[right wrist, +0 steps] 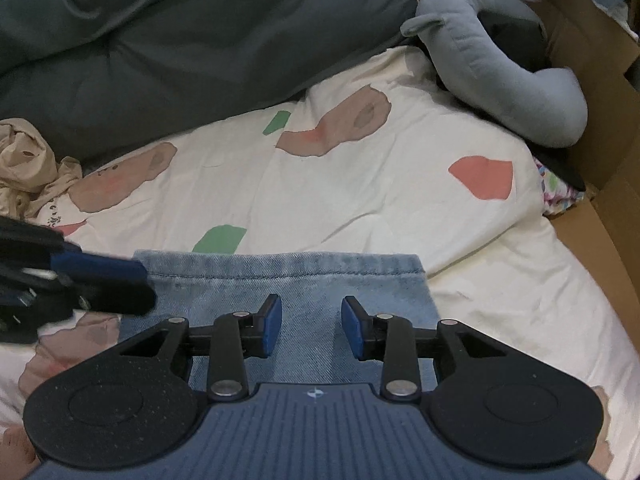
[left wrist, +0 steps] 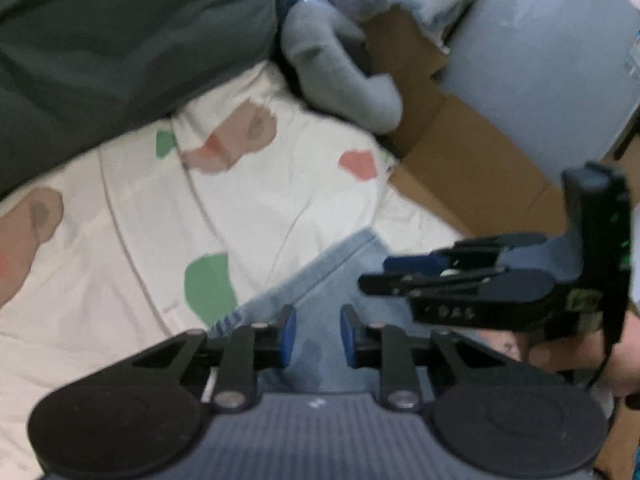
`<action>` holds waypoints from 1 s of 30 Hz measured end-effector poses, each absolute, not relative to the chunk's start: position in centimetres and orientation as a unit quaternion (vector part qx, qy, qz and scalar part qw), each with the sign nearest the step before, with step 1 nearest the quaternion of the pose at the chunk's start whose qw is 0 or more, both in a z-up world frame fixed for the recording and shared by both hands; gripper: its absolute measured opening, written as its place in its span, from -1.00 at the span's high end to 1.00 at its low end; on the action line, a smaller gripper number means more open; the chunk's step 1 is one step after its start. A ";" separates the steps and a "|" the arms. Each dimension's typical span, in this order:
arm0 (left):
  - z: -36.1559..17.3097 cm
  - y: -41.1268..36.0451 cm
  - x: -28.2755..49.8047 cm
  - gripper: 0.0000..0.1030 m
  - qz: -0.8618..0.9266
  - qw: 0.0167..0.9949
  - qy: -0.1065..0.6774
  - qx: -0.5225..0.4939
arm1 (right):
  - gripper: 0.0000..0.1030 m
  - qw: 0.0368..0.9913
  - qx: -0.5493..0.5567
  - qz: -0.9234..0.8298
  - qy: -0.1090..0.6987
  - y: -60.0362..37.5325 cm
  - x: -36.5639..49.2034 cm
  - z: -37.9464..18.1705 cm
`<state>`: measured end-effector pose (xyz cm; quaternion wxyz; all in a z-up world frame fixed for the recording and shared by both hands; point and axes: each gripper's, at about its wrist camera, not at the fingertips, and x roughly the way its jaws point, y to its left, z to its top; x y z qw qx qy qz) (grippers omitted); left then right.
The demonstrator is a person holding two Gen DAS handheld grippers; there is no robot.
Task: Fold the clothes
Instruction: 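Lift the waistband with both grippers and pull it toward the leg hems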
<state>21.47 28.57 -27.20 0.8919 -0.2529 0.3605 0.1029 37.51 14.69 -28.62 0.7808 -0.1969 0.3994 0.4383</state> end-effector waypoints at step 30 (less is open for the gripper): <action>-28.3 25.0 19.9 0.93 0.054 0.910 0.370 -0.181 | 0.23 0.807 -0.147 0.435 0.370 10.9 35.9 -30.1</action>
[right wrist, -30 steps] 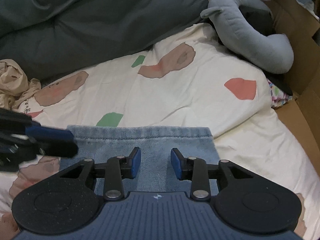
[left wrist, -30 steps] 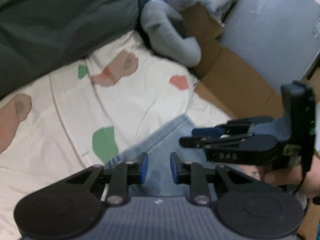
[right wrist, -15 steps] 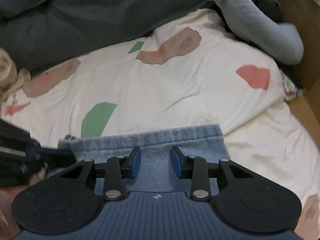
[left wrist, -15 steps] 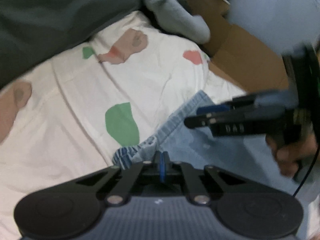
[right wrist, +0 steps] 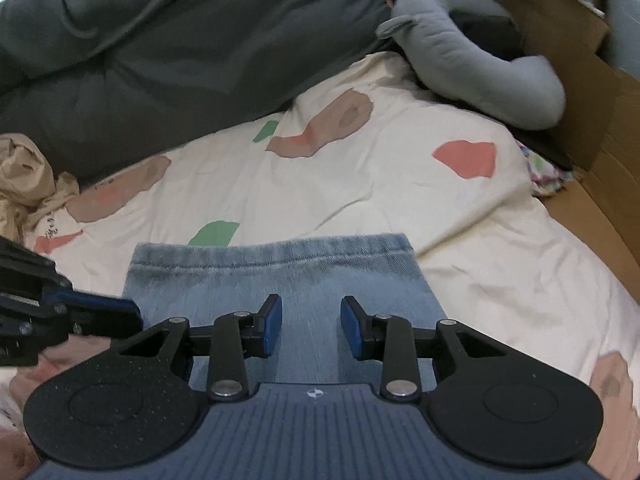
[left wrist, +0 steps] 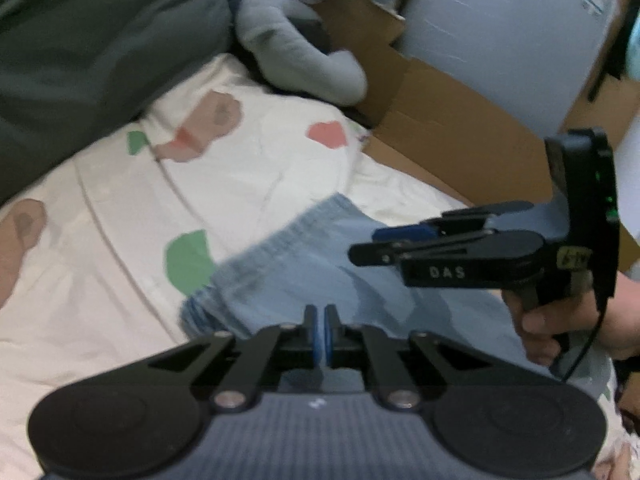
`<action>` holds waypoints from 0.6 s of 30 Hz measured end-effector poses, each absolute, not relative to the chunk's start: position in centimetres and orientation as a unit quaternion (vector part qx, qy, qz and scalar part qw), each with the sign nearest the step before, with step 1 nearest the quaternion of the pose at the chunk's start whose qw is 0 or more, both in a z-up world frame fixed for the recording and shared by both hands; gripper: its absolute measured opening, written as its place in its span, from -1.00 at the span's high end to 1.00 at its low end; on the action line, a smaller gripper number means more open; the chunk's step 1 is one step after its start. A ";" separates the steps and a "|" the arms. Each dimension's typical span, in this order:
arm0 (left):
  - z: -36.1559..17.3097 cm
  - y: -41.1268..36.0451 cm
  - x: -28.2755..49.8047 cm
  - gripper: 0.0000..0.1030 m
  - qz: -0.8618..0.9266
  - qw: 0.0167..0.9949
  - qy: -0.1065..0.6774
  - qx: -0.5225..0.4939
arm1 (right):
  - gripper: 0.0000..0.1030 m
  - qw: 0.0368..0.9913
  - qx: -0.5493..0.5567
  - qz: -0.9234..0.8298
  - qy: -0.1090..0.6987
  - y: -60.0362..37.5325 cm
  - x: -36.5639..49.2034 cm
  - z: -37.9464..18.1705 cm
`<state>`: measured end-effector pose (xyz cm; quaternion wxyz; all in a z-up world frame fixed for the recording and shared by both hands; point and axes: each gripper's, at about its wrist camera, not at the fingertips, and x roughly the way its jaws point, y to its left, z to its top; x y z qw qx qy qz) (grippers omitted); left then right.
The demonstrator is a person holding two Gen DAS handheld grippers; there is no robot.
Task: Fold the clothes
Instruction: 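Lift the waistband with both grippers and pull it toward the leg hems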
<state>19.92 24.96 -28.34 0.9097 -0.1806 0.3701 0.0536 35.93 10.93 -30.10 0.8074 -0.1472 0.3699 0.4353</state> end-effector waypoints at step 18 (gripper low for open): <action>-30.5 24.0 20.2 0.95 0.063 0.900 0.414 -0.122 | 0.22 0.796 -0.164 0.437 0.385 11.2 33.6 -32.8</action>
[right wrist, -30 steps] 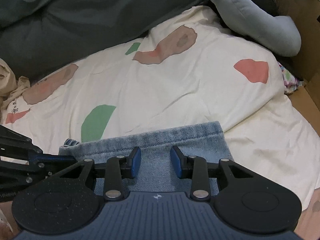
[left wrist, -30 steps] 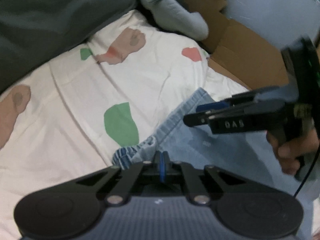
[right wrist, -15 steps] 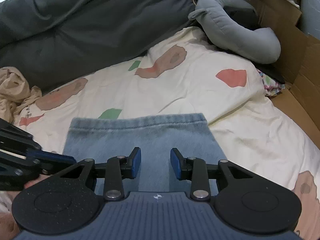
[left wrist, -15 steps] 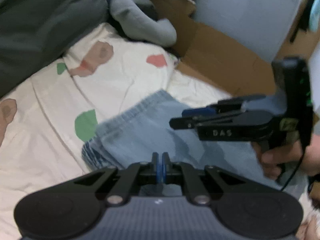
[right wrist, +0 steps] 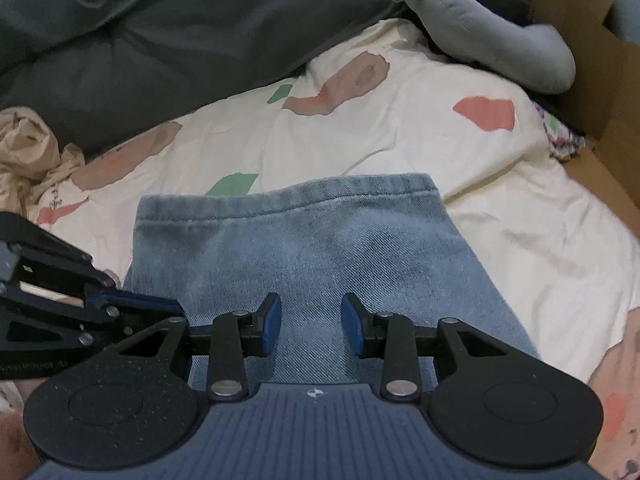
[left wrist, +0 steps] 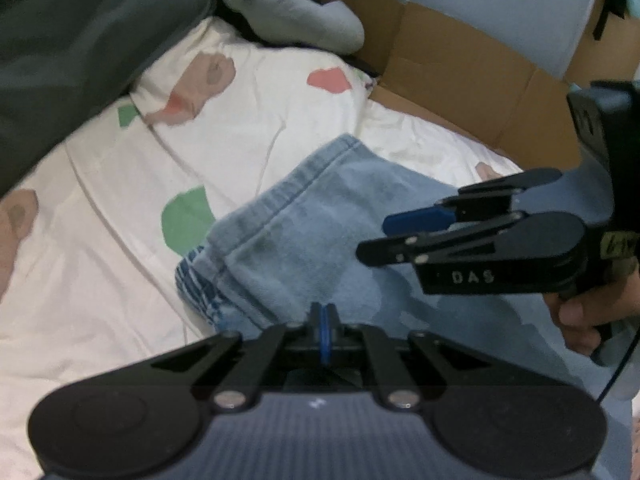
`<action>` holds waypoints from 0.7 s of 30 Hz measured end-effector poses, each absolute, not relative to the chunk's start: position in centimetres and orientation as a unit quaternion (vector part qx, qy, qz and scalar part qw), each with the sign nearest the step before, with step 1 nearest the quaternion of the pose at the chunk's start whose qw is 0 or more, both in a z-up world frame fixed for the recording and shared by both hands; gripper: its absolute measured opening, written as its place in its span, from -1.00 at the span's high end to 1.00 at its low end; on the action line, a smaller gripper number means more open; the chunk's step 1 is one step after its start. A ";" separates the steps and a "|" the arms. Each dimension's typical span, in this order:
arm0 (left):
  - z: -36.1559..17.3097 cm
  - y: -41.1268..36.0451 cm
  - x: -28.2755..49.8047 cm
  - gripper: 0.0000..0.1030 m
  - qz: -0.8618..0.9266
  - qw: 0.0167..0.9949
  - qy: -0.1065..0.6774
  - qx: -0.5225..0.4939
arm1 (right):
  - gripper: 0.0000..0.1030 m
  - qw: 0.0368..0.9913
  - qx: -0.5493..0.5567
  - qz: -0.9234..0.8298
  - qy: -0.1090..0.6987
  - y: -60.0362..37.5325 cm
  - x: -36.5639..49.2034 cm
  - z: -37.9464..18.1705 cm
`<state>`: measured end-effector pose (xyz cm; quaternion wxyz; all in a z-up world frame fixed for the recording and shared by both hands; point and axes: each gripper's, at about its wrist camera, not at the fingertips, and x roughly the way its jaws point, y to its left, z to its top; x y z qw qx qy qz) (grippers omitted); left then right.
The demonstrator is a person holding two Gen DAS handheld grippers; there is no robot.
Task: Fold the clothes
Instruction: 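Lift the waistband with both grippers and pull it toward the leg hems, then carry the held waistband with both grippers over the jeans, folding them in half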
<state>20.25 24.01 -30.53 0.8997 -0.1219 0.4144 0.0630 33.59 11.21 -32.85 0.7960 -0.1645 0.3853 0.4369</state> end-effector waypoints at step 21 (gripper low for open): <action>-32.7 26.0 19.1 0.94 0.066 0.900 0.422 -0.089 | 0.23 0.799 -0.171 0.399 0.417 5.5 33.3 -33.6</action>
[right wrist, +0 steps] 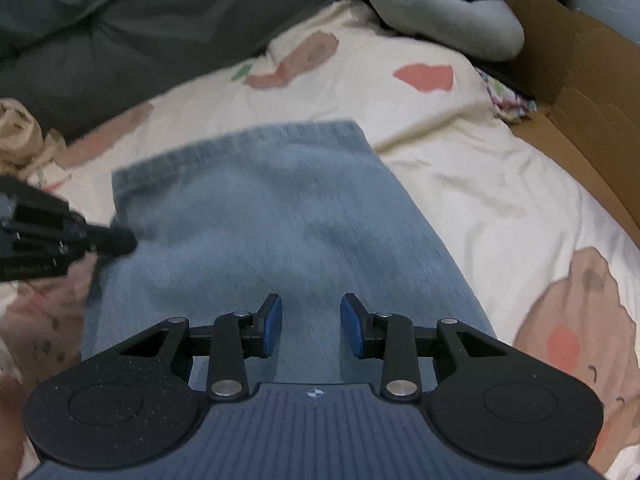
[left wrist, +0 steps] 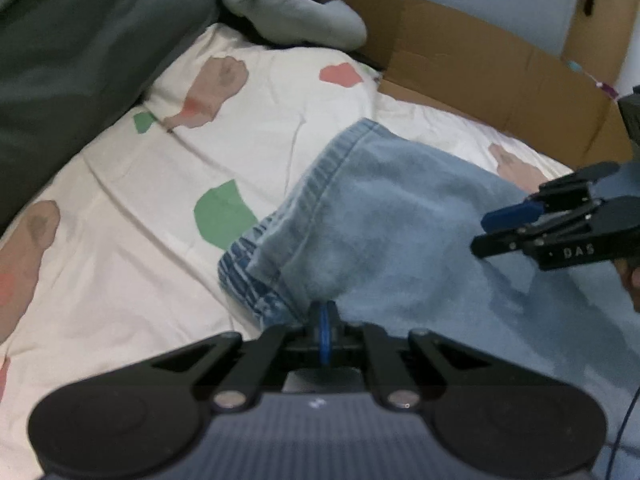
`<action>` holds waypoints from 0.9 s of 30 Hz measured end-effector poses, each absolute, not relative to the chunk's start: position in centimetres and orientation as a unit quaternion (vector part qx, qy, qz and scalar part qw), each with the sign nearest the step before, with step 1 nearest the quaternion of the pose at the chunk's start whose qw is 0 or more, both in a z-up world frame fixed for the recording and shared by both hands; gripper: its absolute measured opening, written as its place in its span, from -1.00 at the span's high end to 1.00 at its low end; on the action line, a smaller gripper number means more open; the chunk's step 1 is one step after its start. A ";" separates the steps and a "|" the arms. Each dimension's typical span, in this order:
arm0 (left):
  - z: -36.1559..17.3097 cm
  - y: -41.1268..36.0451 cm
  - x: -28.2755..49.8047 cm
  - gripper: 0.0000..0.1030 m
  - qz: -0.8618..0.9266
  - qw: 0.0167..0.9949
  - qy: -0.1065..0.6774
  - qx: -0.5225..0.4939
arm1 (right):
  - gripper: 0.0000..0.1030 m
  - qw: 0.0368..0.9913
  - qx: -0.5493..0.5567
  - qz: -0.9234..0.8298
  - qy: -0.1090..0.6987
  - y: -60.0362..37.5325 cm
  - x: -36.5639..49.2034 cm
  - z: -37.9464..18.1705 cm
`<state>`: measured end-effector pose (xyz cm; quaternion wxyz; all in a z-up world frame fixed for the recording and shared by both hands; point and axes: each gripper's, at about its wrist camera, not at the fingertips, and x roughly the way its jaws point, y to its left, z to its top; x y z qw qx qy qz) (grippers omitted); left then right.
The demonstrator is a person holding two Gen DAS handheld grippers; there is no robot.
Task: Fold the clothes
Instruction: 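Carry the held waistband with both grippers over the jeans, folding them in half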
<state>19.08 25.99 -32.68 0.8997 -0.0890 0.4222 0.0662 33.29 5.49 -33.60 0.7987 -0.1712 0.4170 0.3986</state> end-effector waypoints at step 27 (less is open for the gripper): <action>-30.1 23.4 20.6 0.42 0.067 0.910 0.406 -0.051 | 0.20 0.799 -0.164 0.409 0.409 10.5 33.3 -34.0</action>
